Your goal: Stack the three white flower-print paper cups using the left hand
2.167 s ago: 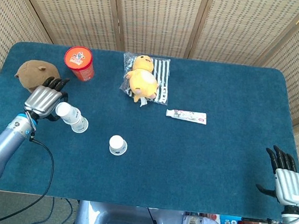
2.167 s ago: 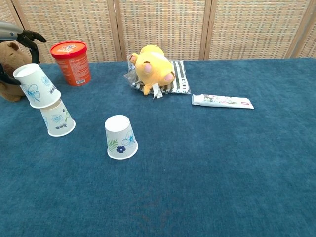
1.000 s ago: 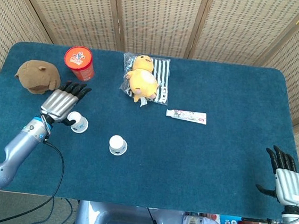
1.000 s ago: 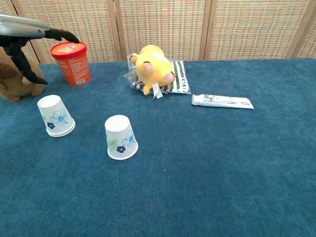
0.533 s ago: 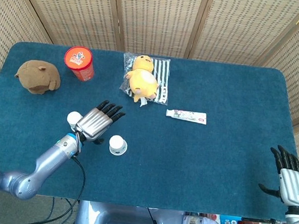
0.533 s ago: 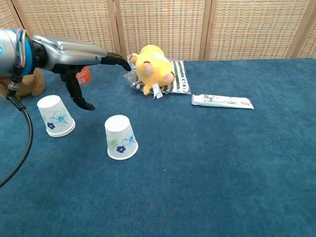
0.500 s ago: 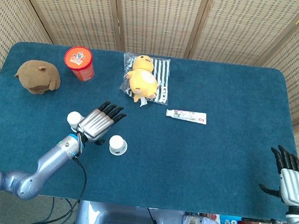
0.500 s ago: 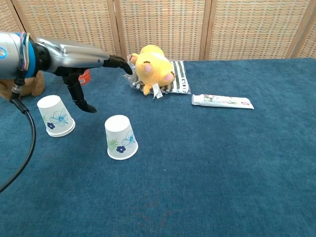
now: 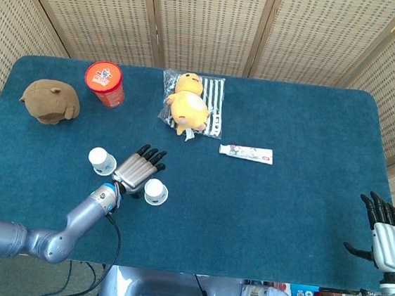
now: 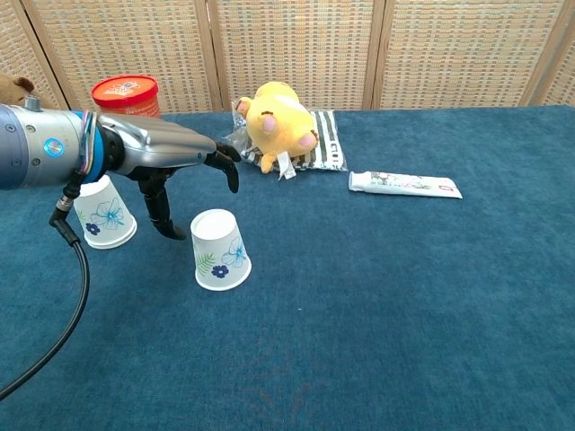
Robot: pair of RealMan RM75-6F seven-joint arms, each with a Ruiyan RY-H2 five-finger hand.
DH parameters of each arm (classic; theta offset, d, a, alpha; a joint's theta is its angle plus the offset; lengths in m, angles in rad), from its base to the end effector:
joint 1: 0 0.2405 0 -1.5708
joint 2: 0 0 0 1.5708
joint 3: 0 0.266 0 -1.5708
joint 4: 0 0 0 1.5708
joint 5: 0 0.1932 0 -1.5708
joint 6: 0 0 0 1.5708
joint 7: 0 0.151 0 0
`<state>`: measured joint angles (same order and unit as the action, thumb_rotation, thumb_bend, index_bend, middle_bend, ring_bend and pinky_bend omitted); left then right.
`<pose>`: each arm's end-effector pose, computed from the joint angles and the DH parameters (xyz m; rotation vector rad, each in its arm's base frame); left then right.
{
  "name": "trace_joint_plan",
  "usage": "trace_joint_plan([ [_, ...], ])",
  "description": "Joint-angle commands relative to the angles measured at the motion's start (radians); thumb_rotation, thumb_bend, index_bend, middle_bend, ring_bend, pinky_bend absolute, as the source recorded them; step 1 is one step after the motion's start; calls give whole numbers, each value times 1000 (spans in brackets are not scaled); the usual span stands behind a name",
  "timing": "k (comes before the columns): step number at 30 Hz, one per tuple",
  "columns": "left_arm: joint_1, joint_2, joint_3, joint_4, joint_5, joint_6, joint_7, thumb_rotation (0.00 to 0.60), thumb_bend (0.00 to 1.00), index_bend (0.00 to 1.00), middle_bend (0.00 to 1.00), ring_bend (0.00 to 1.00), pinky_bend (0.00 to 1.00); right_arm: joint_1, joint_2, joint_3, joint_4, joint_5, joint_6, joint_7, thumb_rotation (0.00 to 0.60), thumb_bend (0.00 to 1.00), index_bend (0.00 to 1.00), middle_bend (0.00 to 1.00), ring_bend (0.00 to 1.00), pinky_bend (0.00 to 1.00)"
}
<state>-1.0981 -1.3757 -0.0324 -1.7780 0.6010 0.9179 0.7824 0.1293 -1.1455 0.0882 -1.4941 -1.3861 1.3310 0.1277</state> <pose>-0.0931 0.3522 0.0083 -2.1441 -0.7464 -0.5383 -0.3464 -0.2100 0.1748 1.3253 -1.0404 0.8512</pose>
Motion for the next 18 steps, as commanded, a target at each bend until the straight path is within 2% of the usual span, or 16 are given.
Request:
trace_joint_plan([
  [1,-3,-18,6,23,-14,-6,-7,600,242,224,0,0,0,0,0,0,0,-1,1,-1,600,0,0,0,0,0],
  [13,-17,-66,9,77,-10,-16,-30,600,242,286,0,0,0,0,-1,-1,3,-3,-1,6,600,0,0,0,0,0],
  [18,-18,-65,8,71,1,-10,-36,600,242,380,0,0,0,0,-1,0,3,-3,0,7,600,0,0,0,0,0],
])
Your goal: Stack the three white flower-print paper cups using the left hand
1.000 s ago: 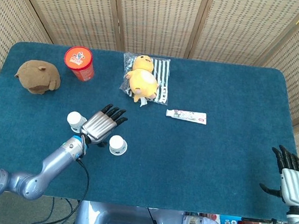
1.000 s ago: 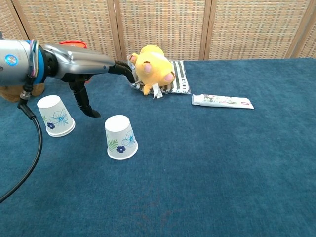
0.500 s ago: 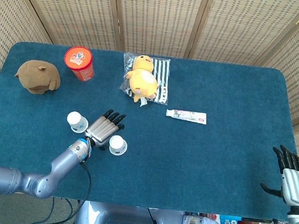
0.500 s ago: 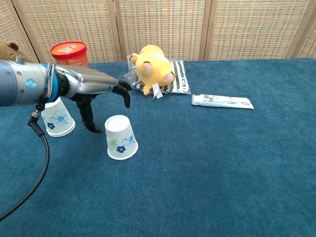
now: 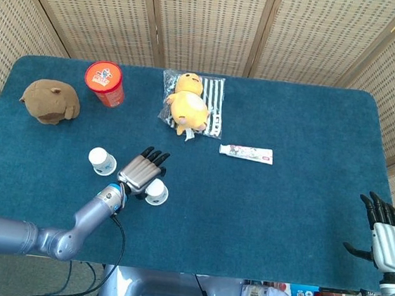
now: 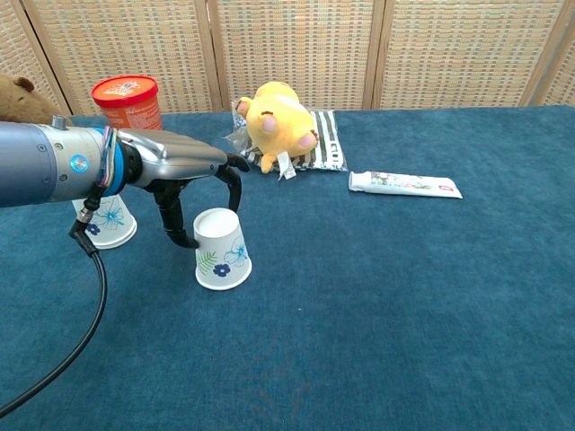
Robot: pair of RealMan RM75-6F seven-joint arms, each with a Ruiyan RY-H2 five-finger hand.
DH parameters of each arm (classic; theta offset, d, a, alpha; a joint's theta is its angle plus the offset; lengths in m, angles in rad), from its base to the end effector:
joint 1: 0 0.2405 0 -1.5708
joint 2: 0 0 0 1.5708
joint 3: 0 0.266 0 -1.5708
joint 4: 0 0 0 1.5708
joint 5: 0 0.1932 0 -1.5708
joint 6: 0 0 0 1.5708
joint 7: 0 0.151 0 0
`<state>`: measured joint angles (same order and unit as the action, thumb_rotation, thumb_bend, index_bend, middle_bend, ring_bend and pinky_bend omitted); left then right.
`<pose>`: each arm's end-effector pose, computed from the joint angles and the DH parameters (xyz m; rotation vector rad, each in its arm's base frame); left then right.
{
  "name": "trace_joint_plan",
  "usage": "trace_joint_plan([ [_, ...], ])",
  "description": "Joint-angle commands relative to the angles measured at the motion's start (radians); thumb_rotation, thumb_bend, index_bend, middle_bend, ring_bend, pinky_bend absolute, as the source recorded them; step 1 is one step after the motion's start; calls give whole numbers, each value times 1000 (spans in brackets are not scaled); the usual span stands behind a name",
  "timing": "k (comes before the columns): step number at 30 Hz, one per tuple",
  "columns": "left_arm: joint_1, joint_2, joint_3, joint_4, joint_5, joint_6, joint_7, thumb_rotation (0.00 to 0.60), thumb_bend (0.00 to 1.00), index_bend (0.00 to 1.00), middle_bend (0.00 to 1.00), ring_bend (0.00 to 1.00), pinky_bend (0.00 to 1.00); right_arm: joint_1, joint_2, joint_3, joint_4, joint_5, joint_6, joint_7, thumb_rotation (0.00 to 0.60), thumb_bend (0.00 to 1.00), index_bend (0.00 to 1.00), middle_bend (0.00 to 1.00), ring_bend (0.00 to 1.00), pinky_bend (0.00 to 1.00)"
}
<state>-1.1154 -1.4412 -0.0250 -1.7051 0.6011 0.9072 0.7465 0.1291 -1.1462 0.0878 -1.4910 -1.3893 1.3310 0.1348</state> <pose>-0.0914 0.3564 -0.0100 -2.1493 -0.7683 -0.5504 -0.3465 -0.2099 0.1747 1.3258 -1.0429 0.8554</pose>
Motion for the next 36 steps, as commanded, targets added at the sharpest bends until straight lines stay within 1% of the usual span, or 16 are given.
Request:
trace_joint_plan([
  [1,-1,1,2,-2,2,1,0,600,242,394,0,0,0,0,0,0,-1,-1,1,0,600,0,0,0,0,0],
  [3,-1,1,3,-4,1,3,-2,600,242,416,0,0,0,0,0,0,-1,-2,2,-1,600,0,0,0,0,0],
  [6,-1,13,3,-13,5,5,-7,600,242,418,0,0,0,-1,0,-1,-2,-2,4,-2,600,0,0,0,0,0],
  [9,1,45,-3,-35,18,15,-13,600,242,419,0,0,0,-2,0,0,0,-1,4,-1,600,0,0,0,0,0],
  [13,4,120,-20,-83,38,44,-20,600,242,419,0,0,0,-1,-1,0,1,1,1,-2,600,0,0,0,0,0],
  [17,12,217,-34,-128,45,73,-24,600,242,419,0,0,0,0,-2,-2,-1,-1,0,-8,600,0,0,0,0,0],
  [20,19,254,-36,-142,47,76,-32,600,242,419,0,0,0,0,-2,-2,-2,-2,1,-11,600,0,0,0,0,0],
  [23,34,311,-34,-156,43,77,-49,600,242,419,0,0,0,-1,-3,-2,-5,-3,3,-15,600,0,0,0,0,0],
  [25,50,348,-34,-161,42,73,-73,600,242,419,0,0,0,-1,-3,-3,-7,-3,3,-19,600,0,0,0,0,0],
  [27,80,389,-22,-149,41,65,-107,600,242,419,0,0,0,0,-4,-4,-11,-6,3,-26,600,0,0,0,0,0],
  [32,115,411,-5,-110,64,35,-152,600,242,419,0,0,0,0,-6,-5,-14,-6,4,-36,600,0,0,0,0,0],
  [36,140,383,10,-53,62,0,-187,600,242,419,0,0,0,2,-8,-6,-16,-6,3,-47,600,0,0,0,0,0],
])
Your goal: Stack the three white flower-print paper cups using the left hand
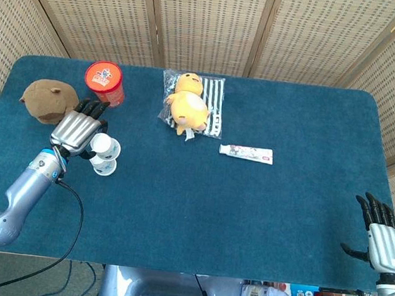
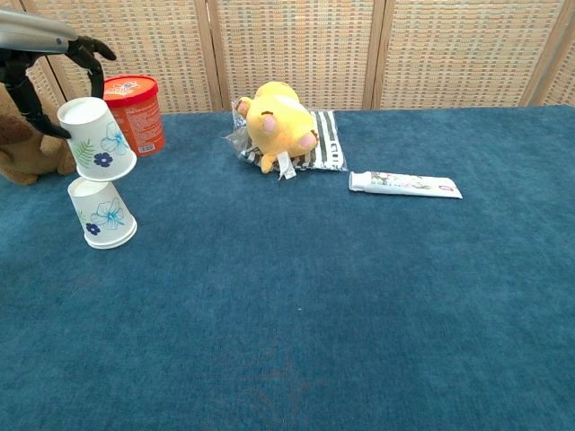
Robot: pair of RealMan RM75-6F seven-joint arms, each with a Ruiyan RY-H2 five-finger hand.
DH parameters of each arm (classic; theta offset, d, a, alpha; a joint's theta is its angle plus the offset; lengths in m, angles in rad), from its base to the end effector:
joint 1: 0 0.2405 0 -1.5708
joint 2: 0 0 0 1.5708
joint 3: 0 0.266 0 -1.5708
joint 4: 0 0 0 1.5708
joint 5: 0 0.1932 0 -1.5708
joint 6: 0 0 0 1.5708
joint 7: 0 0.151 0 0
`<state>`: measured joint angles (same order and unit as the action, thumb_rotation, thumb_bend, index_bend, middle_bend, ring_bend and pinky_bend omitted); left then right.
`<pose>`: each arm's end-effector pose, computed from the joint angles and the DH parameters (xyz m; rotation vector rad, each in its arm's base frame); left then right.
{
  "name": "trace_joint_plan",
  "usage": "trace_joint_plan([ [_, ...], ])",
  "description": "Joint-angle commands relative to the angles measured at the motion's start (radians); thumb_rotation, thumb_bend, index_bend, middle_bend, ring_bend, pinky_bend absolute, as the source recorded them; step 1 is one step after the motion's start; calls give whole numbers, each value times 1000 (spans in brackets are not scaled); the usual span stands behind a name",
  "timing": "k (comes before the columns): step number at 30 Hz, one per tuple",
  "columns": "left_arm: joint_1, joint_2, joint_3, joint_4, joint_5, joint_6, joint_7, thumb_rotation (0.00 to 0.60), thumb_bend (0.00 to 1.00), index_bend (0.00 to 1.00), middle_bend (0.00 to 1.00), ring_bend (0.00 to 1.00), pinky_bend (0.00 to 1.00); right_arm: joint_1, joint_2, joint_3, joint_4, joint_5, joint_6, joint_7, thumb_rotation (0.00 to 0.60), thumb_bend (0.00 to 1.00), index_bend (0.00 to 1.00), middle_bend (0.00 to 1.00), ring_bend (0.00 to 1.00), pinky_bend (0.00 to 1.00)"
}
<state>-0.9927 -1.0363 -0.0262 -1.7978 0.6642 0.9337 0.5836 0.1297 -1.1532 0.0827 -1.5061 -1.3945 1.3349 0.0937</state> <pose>-0.1519 0.3840 0.1370 -1.8259 -0.7699 -0.5342 -0.3426 -0.2088 0.1695 1.3464 -1.0281 0.8414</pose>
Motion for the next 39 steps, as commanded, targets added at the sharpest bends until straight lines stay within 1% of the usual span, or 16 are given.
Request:
trace_joint_plan([
  [1,20,-26,10,46,1,-30,-30,600,242,419,0,0,0,1,-2,-1,-2,0,-1,-7,600,0,0,0,0,0],
  [7,35,-43,5,76,24,-51,-63,600,242,419,0,0,0,1,-4,-1,-4,0,2,-16,600,0,0,0,0,0],
  [17,39,6,-15,44,37,-63,-79,600,242,419,0,0,0,2,-8,0,2,3,-1,-13,600,0,0,0,0,0],
  [26,21,56,8,15,-15,-95,-31,600,242,419,0,0,0,0,-6,1,0,3,3,-11,600,0,0,0,0,0],
  [28,21,51,10,19,-26,-93,-30,600,242,419,0,0,0,1,-6,0,-2,0,3,-12,600,0,0,0,0,0],
  [33,24,3,17,59,-32,-91,-28,600,242,419,0,0,0,2,-6,-2,-5,-5,3,-16,600,0,0,0,0,0],
  [39,11,-32,33,89,-57,-100,2,600,242,416,0,0,0,0,-7,1,-1,2,4,-10,600,0,0,0,0,0],
])
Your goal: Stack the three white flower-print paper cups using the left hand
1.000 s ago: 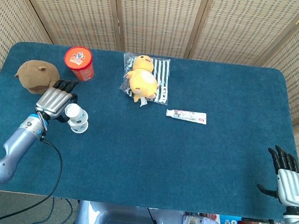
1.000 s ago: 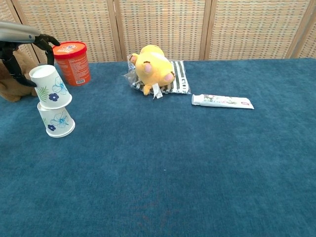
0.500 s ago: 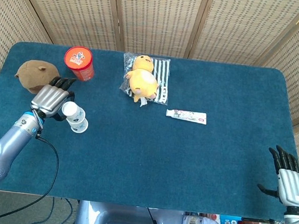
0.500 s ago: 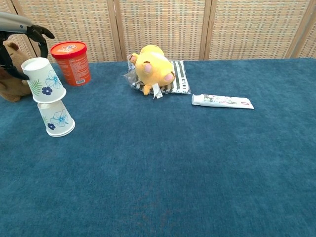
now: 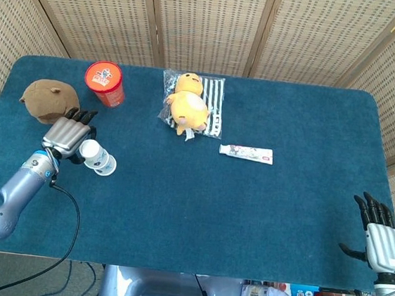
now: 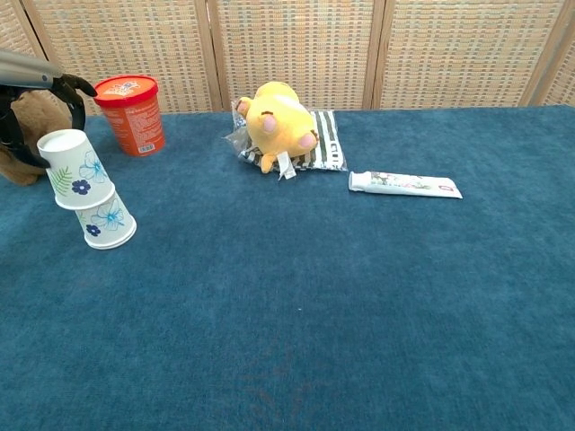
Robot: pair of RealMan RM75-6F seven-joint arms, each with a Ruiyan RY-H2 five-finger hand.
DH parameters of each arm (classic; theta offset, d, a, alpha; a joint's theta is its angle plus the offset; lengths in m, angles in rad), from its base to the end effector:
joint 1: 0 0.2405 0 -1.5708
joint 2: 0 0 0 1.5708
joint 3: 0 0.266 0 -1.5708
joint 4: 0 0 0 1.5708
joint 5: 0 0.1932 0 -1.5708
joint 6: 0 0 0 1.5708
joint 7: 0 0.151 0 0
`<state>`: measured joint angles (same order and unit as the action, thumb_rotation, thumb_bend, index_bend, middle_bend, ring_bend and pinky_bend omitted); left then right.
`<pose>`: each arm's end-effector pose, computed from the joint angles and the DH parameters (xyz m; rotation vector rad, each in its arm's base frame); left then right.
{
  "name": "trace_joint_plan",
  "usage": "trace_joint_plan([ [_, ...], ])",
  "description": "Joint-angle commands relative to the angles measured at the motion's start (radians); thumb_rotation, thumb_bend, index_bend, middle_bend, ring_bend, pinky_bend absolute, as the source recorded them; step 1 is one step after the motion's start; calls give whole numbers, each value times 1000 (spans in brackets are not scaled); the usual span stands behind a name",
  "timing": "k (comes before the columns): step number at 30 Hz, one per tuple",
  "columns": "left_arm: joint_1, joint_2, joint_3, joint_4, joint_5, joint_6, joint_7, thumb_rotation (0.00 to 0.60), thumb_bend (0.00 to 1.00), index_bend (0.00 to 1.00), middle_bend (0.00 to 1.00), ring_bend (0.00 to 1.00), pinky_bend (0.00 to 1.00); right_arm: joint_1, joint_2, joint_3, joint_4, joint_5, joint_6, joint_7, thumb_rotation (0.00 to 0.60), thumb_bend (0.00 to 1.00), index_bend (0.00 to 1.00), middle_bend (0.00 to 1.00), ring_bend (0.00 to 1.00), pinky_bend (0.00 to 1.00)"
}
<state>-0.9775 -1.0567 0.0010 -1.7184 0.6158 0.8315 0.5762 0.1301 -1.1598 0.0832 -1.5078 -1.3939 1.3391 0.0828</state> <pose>-0.1830 0.3861 0.1285 -1.8332 -0.8528 -0.4210 -0.3415 -0.2090 0.1676 1.3469 -1.0232 0.8422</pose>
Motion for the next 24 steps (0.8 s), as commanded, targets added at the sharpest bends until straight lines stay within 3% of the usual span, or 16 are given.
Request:
trace_joint_plan([
  [1,-6,-17,7,14,-14,3,14,600,242,393,0,0,0,0,0,1,2,2,0,3,600,0,0,0,0,0],
  [5,-18,-36,21,29,-54,-2,41,600,242,92,0,0,0,0,1,1,2,0,0,7,600,0,0,0,0,0],
  [7,-20,-41,20,30,-62,1,41,600,242,8,0,0,0,0,1,0,2,0,-2,8,600,0,0,0,0,0],
  [14,23,-33,-13,-11,-2,67,-35,600,242,0,0,0,0,1,2,-1,3,-1,-5,10,600,0,0,0,0,0],
  [16,73,-36,-20,-47,90,132,-93,600,242,0,0,0,0,2,1,-3,3,-3,-8,9,600,0,0,0,0,0],
  [19,183,-58,30,-110,286,284,-130,600,242,0,0,0,0,9,-5,-6,2,-6,-17,-12,600,0,0,0,0,0],
  [24,318,-137,99,-90,502,475,-150,600,242,0,0,0,0,12,-15,-12,-6,-15,-14,-47,600,0,0,0,0,0],
])
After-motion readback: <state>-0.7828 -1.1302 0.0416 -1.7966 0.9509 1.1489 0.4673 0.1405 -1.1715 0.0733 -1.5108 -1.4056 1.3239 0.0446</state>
